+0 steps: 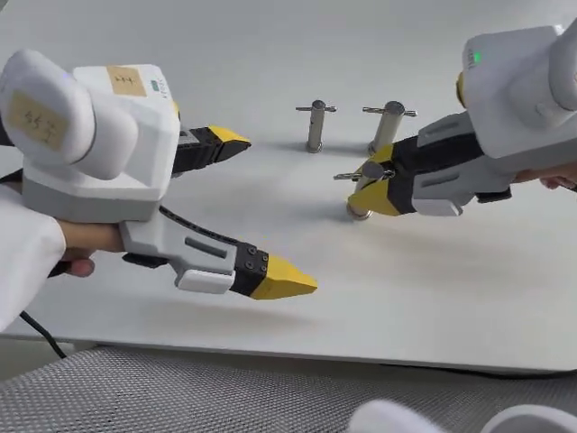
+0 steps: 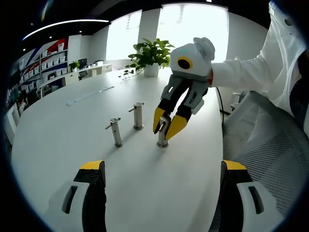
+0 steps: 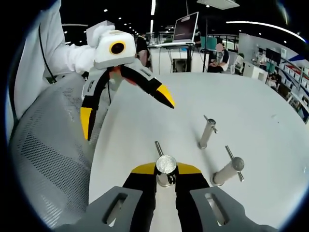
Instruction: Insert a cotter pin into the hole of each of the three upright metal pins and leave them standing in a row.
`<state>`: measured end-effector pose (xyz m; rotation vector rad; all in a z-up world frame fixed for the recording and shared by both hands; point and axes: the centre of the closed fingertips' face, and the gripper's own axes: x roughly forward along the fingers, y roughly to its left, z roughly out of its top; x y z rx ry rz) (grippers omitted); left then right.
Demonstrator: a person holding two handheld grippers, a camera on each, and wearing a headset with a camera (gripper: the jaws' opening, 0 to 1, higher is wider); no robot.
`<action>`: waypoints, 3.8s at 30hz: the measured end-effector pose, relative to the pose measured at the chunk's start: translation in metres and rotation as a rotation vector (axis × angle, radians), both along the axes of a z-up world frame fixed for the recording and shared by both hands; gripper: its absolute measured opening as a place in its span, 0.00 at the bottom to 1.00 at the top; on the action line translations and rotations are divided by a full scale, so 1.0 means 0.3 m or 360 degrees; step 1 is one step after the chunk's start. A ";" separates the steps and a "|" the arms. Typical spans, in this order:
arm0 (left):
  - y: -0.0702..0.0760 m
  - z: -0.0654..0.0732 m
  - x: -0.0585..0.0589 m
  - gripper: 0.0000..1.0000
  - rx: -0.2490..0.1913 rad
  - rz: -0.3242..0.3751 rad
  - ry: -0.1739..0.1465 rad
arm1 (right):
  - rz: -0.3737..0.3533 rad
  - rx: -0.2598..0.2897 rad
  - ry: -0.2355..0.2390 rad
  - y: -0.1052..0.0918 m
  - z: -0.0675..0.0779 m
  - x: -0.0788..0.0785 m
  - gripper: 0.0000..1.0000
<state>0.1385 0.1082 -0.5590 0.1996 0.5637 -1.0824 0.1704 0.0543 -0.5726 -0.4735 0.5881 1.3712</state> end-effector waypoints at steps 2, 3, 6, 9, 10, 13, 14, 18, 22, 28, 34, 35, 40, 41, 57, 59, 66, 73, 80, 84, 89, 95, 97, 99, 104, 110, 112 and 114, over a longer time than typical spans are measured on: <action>0.014 0.010 -0.004 0.99 0.0006 0.0017 -0.0005 | -0.0043 0.0033 -0.0002 -0.039 0.030 0.017 0.08; 0.019 0.013 -0.006 0.99 0.0004 0.0024 -0.0002 | -0.0060 0.0031 -0.0027 -0.068 0.042 0.031 0.08; 0.037 0.023 -0.015 0.99 0.0008 0.0042 0.0011 | -0.0143 0.0026 -0.0049 -0.151 0.050 0.088 0.08; 0.061 0.023 -0.014 0.99 0.0045 0.0066 0.0007 | -0.0227 -0.0023 -0.0085 -0.241 0.044 0.142 0.08; 0.065 0.024 -0.013 0.99 0.0052 0.0071 0.0003 | -0.0246 -0.0034 -0.0091 -0.262 0.041 0.157 0.08; 0.075 0.036 -0.013 0.99 0.0049 0.0086 -0.0001 | -0.0299 -0.0027 -0.0088 -0.314 0.030 0.195 0.08; 0.077 0.040 -0.012 0.99 0.0050 0.0092 -0.0005 | -0.0307 -0.0028 -0.0084 -0.323 0.028 0.199 0.08; 0.082 0.052 -0.012 0.99 0.0042 0.0111 -0.0008 | -0.0350 -0.0031 -0.0072 -0.355 0.009 0.233 0.09; 0.085 0.059 -0.019 0.99 0.0047 0.0115 -0.0008 | -0.0370 -0.0021 -0.0065 -0.361 -0.001 0.248 0.09; 0.086 0.068 -0.029 0.99 0.0024 0.0136 0.0002 | -0.0330 -0.0055 -0.0065 -0.357 -0.019 0.245 0.09; 0.083 0.078 -0.036 0.99 0.0025 0.0136 -0.0003 | -0.0318 -0.0024 -0.0056 -0.373 -0.033 0.266 0.09; 0.082 0.079 -0.037 0.99 0.0022 0.0136 0.0000 | -0.0323 -0.0002 -0.0039 -0.374 -0.033 0.269 0.09; 0.080 0.085 -0.040 0.99 0.0029 0.0142 0.0003 | -0.0296 -0.0004 -0.0055 -0.373 -0.034 0.271 0.10; 0.077 0.089 -0.041 0.99 0.0024 0.0144 0.0002 | -0.0311 -0.0013 -0.0041 -0.377 -0.038 0.274 0.12; 0.111 0.177 -0.037 0.99 -0.0138 0.0366 -0.0008 | -0.0736 0.0542 0.0034 -0.318 0.262 0.271 0.75; 0.124 0.187 -0.032 0.99 -0.0169 0.0411 -0.0004 | -0.0754 0.0529 0.0023 -0.316 0.269 0.243 0.74; 0.159 0.193 -0.022 0.99 -0.0184 0.0517 0.0010 | -0.0901 0.0466 0.0158 -0.341 0.243 0.131 0.86; 0.178 0.192 -0.022 0.99 -0.0231 0.0612 0.0040 | -0.1032 0.0448 0.0237 -0.378 0.223 0.045 0.94; 0.219 0.176 -0.032 0.99 -0.0224 0.0719 0.0066 | -0.1175 0.0479 0.0334 -0.404 0.196 -0.036 0.97; 0.236 0.163 -0.042 0.99 -0.0208 0.0782 0.0108 | -0.1232 0.0411 0.0314 -0.425 0.154 -0.061 0.98; 0.256 0.172 -0.042 0.99 -0.0237 0.0870 0.0078 | -0.1241 0.0297 0.0317 -0.445 0.118 -0.082 0.98; 0.273 0.164 -0.052 0.99 -0.0270 0.0938 0.0092 | -0.1257 0.0265 0.0307 -0.461 0.117 -0.076 0.98; 0.280 0.159 -0.053 0.99 -0.0244 0.0938 0.0092 | -0.1266 0.0276 0.0295 -0.467 0.123 -0.073 0.98; 0.282 0.156 -0.053 0.99 -0.0243 0.0940 0.0097 | -0.1277 0.0284 0.0264 -0.471 0.130 -0.070 0.98; 0.271 0.150 -0.058 0.99 -0.0222 0.0901 0.0112 | -0.1311 0.0261 0.0258 -0.484 0.129 -0.083 0.98; 0.268 0.134 -0.061 0.99 -0.0179 0.0872 0.0134 | -0.1364 0.0244 0.0253 -0.506 0.125 -0.097 0.98; 0.261 0.141 -0.065 0.97 -0.0189 0.0856 0.0125 | -0.1372 0.0230 0.0246 -0.507 0.118 -0.099 0.98; 0.256 0.144 -0.069 0.97 -0.0176 0.0839 0.0112 | -0.1374 0.0229 0.0234 -0.501 0.115 -0.100 0.98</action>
